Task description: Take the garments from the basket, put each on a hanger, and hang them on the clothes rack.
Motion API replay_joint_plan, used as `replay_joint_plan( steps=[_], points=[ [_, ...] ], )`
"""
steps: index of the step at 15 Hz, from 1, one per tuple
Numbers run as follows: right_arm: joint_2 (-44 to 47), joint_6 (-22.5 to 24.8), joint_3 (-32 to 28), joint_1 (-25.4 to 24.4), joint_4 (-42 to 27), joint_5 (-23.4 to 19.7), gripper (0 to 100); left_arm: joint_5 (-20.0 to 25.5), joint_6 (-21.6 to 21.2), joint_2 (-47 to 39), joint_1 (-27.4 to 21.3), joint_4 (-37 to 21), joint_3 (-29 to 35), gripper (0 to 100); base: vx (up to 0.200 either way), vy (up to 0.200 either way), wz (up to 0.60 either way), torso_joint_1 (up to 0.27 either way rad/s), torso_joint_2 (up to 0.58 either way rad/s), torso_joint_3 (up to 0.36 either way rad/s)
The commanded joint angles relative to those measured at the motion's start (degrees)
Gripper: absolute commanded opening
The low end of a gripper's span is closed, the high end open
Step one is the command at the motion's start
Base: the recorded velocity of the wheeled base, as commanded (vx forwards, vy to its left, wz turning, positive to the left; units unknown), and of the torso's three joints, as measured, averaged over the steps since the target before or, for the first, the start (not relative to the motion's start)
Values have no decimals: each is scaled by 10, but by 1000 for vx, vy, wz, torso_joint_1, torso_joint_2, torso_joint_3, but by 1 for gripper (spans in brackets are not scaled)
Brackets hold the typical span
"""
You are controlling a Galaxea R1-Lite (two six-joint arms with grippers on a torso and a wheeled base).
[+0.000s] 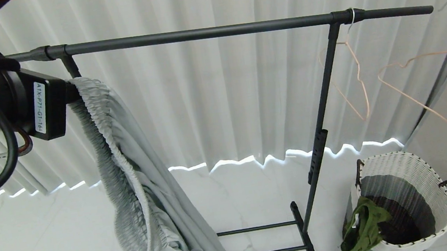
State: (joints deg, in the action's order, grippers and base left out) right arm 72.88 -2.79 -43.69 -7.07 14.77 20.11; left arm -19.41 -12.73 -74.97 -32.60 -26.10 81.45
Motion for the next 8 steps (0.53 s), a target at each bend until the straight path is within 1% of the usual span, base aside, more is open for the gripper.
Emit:
replay_joint_plan(
  steps=[1,3,6,8],
  points=[
    [-20,-1,12,-4,0,0,0,0,1,1,0,0,-5,0,-200,0,0,2,-2,-2],
    [-26,-1,12,-4,0,0,0,0,1,4,0,7,-13,0,0,0,0,0,0,0],
    [-30,-1,11,-5,1,-1,0,0,0,4,1,38,-30,0,0,0,0,0,0,0],
    [-47,-7,9,-20,4,-3,0,0,0,5,2,51,-45,0,0,0,0,0,0,0]
  ],
)
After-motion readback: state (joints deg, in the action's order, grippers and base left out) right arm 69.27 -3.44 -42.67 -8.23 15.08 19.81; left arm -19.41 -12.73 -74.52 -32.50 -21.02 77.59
